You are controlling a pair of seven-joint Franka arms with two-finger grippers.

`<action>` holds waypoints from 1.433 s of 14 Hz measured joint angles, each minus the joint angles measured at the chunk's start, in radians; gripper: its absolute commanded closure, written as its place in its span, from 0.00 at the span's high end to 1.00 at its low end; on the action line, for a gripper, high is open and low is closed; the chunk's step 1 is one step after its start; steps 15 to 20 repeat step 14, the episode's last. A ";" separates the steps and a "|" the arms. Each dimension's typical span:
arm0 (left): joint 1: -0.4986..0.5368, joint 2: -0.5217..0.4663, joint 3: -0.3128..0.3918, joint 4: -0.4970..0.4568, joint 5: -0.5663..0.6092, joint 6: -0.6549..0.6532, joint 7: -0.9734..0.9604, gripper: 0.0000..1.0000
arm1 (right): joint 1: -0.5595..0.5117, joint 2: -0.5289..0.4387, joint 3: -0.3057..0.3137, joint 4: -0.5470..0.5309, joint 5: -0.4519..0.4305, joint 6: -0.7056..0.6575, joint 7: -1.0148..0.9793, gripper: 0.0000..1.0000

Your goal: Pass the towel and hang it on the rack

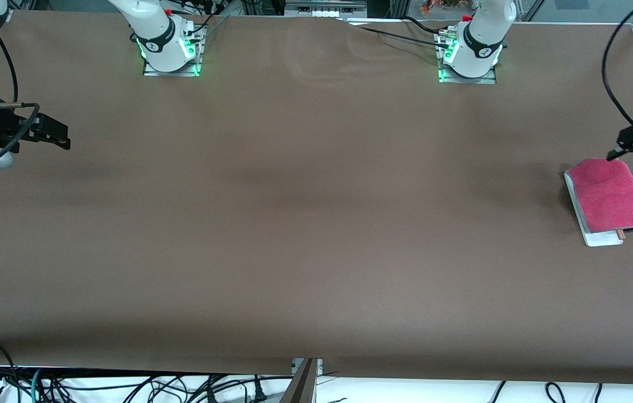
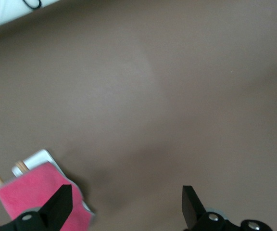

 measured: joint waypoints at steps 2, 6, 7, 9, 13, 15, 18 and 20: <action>-0.038 -0.041 0.001 -0.046 0.009 -0.006 -0.160 1.00 | 0.000 -0.012 -0.007 0.001 0.000 -0.012 0.001 1.00; -0.114 -0.090 0.002 -0.099 0.050 -0.023 -0.483 1.00 | 0.000 -0.024 -0.013 0.001 0.000 -0.055 0.004 1.00; -0.131 -0.101 0.002 -0.113 0.053 -0.024 -0.543 1.00 | -0.001 -0.021 -0.015 0.000 0.000 -0.056 0.004 1.00; -0.148 -0.113 0.002 -0.129 0.059 -0.024 -0.600 1.00 | -0.001 -0.014 -0.019 0.000 0.000 -0.056 0.005 1.00; -0.148 -0.117 0.011 -0.132 0.063 -0.024 -0.610 1.00 | -0.001 -0.011 -0.019 0.000 0.000 -0.056 0.005 1.00; -0.148 -0.117 0.012 -0.132 0.063 -0.024 -0.610 1.00 | -0.001 -0.011 -0.019 0.000 0.000 -0.056 0.005 1.00; -0.148 -0.117 0.012 -0.132 0.063 -0.024 -0.610 1.00 | -0.001 -0.011 -0.019 0.000 0.000 -0.056 0.005 1.00; -0.148 -0.117 0.012 -0.132 0.063 -0.024 -0.610 1.00 | -0.001 -0.011 -0.019 0.000 0.000 -0.056 0.005 1.00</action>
